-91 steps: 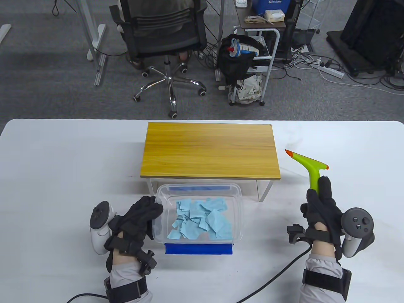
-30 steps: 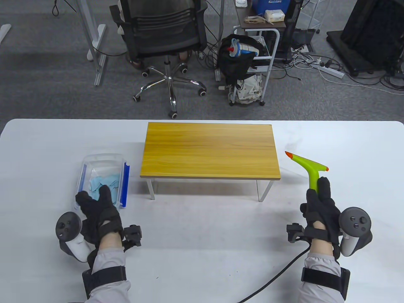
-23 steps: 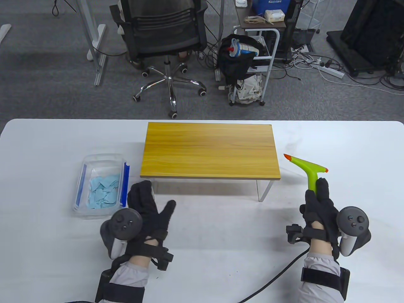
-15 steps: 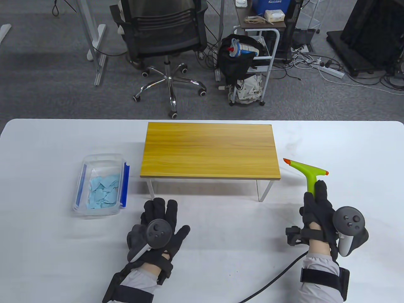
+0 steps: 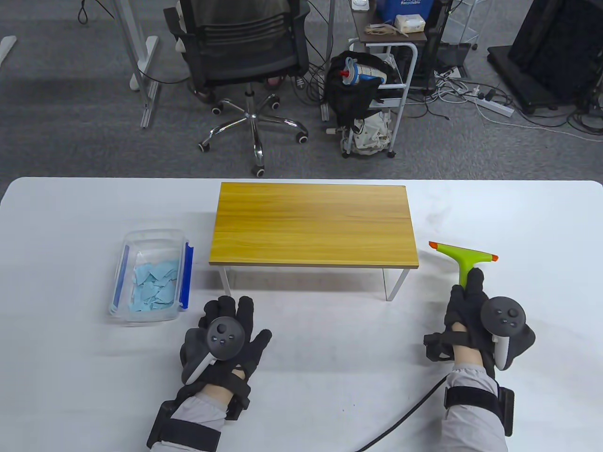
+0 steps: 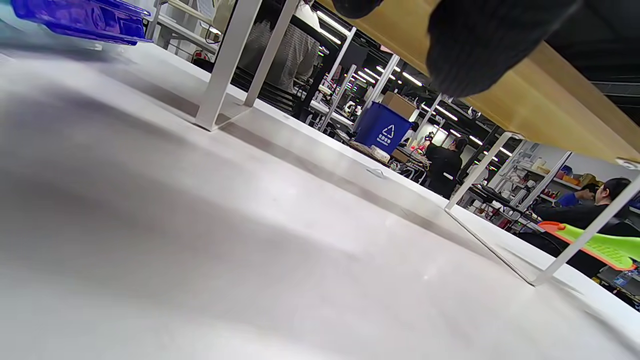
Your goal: Scrape paper scraps from tabletop organizer into plastic storage box
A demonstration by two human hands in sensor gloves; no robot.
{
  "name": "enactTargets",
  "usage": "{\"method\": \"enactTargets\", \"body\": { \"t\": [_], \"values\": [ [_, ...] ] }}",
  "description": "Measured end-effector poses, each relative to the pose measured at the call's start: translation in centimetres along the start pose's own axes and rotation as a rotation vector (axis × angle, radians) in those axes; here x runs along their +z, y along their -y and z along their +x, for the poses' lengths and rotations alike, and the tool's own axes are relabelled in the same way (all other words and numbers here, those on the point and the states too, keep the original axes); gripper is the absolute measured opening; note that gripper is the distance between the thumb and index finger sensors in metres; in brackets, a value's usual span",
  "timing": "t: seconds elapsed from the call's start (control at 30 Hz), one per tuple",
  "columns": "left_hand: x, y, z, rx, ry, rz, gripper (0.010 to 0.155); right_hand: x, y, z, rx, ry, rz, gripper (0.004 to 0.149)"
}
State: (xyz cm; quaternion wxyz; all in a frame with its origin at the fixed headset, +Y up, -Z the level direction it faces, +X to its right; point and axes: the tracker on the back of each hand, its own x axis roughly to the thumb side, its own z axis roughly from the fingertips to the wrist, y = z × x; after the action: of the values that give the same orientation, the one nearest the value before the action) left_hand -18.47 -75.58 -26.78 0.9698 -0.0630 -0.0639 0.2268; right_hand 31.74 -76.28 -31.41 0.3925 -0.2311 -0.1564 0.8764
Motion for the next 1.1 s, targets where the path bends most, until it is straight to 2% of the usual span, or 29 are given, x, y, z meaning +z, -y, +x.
{"method": "enactTargets", "body": {
  "t": [0.2,0.3,0.4,0.57,0.77,0.8,0.93,1.1],
  "values": [
    [-0.1,-0.2,-0.1,0.015,-0.005,0.006,0.081,-3.4,-0.5,-0.4,0.078,-0.130,0.024,0.057],
    [-0.1,-0.3,-0.1,0.018,-0.005,0.010,0.081,-4.3,-0.9,-0.8,0.111,-0.206,0.053,0.057],
    [-0.2,-0.4,-0.2,0.011,-0.007,0.017,0.081,-4.6,-1.5,-0.8,0.181,-0.225,0.089,0.057],
    [-0.2,-0.3,-0.1,0.007,-0.004,0.015,0.081,-4.5,-2.8,0.6,0.593,-0.230,0.168,0.063],
    [-0.2,-0.2,-0.1,0.014,-0.009,0.003,0.080,-4.1,-4.3,0.7,0.802,-0.202,0.217,0.068],
    [-0.2,-0.2,0.0,0.013,-0.007,0.005,0.080,-3.9,-4.3,0.8,0.801,-0.184,0.193,0.068],
    [-0.1,-0.4,-0.1,0.015,-0.002,0.016,0.081,-3.5,-3.4,1.9,0.735,-0.142,0.219,0.063],
    [0.0,-0.8,-0.3,0.015,0.004,0.037,0.084,-1.3,-1.2,5.8,0.521,0.130,0.167,0.062]
  ]
}}
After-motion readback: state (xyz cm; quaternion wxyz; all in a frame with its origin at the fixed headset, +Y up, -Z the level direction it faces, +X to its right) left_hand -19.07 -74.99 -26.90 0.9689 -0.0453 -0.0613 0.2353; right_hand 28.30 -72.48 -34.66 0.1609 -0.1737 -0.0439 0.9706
